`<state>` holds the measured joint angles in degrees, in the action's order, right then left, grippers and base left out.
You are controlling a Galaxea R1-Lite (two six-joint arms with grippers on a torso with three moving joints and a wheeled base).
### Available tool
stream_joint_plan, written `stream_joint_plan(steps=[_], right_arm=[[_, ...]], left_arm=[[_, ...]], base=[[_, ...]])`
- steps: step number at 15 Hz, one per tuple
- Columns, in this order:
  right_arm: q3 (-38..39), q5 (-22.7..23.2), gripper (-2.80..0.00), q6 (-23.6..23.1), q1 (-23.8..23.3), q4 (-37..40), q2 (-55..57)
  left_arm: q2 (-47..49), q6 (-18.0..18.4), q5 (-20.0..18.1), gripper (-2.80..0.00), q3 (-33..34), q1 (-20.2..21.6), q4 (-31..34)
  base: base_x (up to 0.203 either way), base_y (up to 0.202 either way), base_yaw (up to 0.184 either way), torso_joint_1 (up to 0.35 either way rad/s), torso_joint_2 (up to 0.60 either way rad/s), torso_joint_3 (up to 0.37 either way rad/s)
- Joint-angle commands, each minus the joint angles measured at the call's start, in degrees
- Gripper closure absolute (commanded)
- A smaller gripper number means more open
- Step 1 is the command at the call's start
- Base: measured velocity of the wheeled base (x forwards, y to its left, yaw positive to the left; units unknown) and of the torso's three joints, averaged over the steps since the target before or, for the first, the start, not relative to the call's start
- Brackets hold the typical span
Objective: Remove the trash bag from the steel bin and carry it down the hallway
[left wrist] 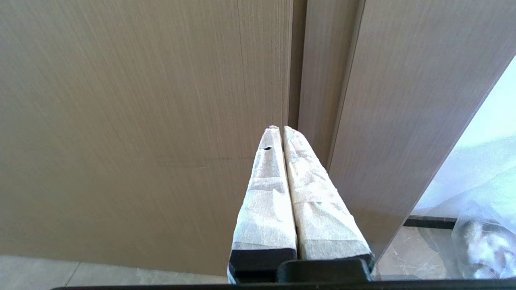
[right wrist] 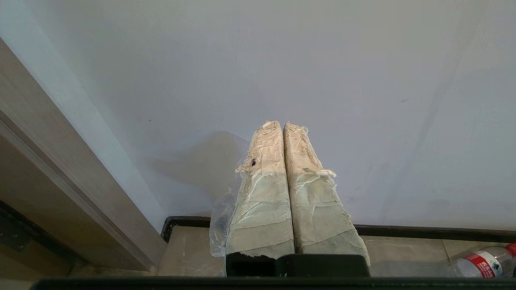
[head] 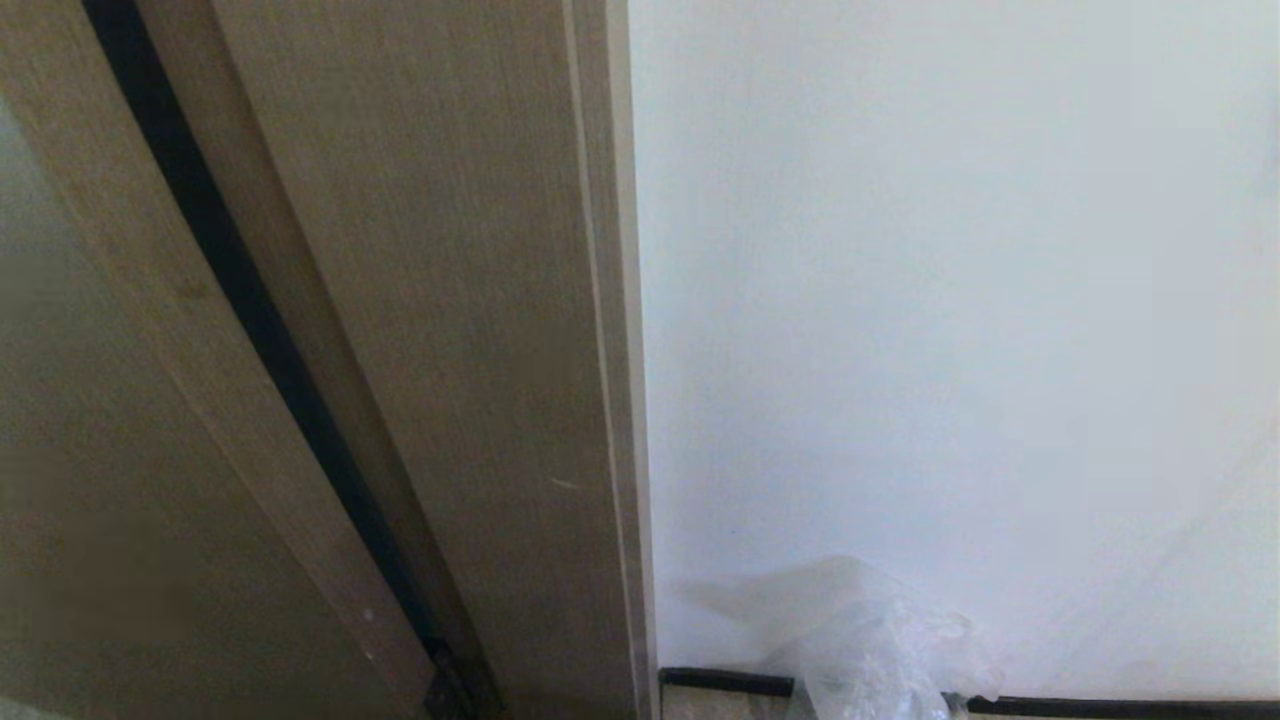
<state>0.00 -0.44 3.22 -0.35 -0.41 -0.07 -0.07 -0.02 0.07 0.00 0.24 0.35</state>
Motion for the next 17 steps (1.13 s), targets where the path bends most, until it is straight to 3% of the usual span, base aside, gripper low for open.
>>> stream_joint_plan(steps=[1, 17], right_arm=[[0.1, 0.0, 0.0, 0.1, 0.0, 0.0, 0.1], [0.1, 0.0, 0.0, -0.1, 0.0, -0.1, 0.1]], left_arm=[[0.1, -0.1, 0.0, 0.0, 0.1, 0.0, 0.0], [0.1, -0.1, 0.0, 0.0, 0.2, 0.0, 0.0]], base=[[0.0, 0.0, 0.0, 0.0, 0.0, 0.0], [0.0, 0.0, 0.0, 0.0, 0.0, 0.0]])
